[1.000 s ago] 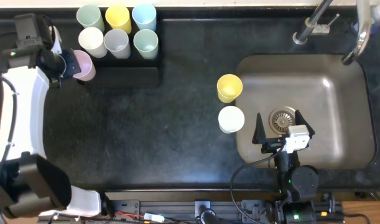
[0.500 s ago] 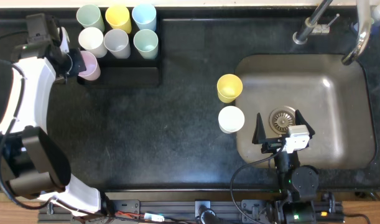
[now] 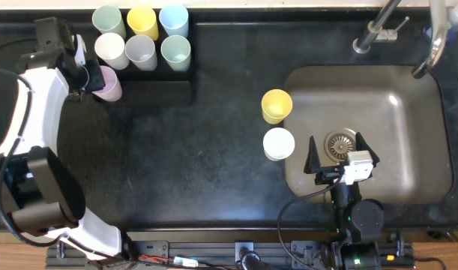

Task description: Store Cups

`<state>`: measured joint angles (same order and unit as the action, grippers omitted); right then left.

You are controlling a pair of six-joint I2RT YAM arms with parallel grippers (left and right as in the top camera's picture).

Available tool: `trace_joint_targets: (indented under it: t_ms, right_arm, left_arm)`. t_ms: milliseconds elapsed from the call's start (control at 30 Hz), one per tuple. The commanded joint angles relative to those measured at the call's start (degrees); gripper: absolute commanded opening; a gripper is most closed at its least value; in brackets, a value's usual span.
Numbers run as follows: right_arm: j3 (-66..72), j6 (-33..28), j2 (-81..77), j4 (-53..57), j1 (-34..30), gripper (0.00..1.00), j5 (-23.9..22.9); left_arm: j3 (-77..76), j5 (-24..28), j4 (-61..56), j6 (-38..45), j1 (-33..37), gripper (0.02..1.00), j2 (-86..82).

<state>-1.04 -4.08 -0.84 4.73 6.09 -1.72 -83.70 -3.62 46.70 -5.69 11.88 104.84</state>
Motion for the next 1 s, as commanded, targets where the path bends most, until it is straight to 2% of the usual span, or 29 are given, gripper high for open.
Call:
trace_joint_targets:
  t_ms: [33, 100, 233, 400, 567, 667, 800, 1000]
  right_arm:
    - [0.76, 0.24, 0.59, -0.33, 0.37, 0.998, 0.2]
    - [0.76, 0.24, 0.59, -0.33, 0.37, 0.998, 0.2]
    - [0.76, 0.24, 0.59, -0.33, 0.37, 0.996, 0.2]
    - [0.76, 0.24, 0.59, -0.33, 0.37, 0.996, 0.2]
    - [0.76, 0.24, 0.59, -0.33, 0.37, 0.996, 0.2]
    - [0.76, 0.24, 0.59, -0.33, 0.37, 0.998, 0.2]
    - [0.76, 0.24, 0.59, -0.33, 0.37, 0.998, 0.2]
    - [0.76, 0.24, 0.59, -0.33, 0.37, 0.998, 0.2]
  left_arm:
    - [-0.66, 0.33, 1.07, -0.07, -0.17, 0.728, -6.4]
    - [-3.32, -0.2, 3.72, -0.07, -0.87, 0.899, -9.46]
    - [-17.53, -1.51, 13.9, -0.76, -6.03, 0.991, -12.22]
    - [-40.11, -6.97, 25.9, -9.97, -19.93, 0.998, -5.42]
    - [-59.34, -6.93, 37.51, -20.15, -36.09, 0.998, 7.69]
    - [-63.28, -4.55, 42.14, -25.64, -43.6, 0.998, 14.71]
    - [-63.28, 0.61, 41.81, -27.91, -50.29, 0.998, 22.62]
    - [-63.25, 5.14, 41.31, -28.68, -53.27, 0.998, 31.19]
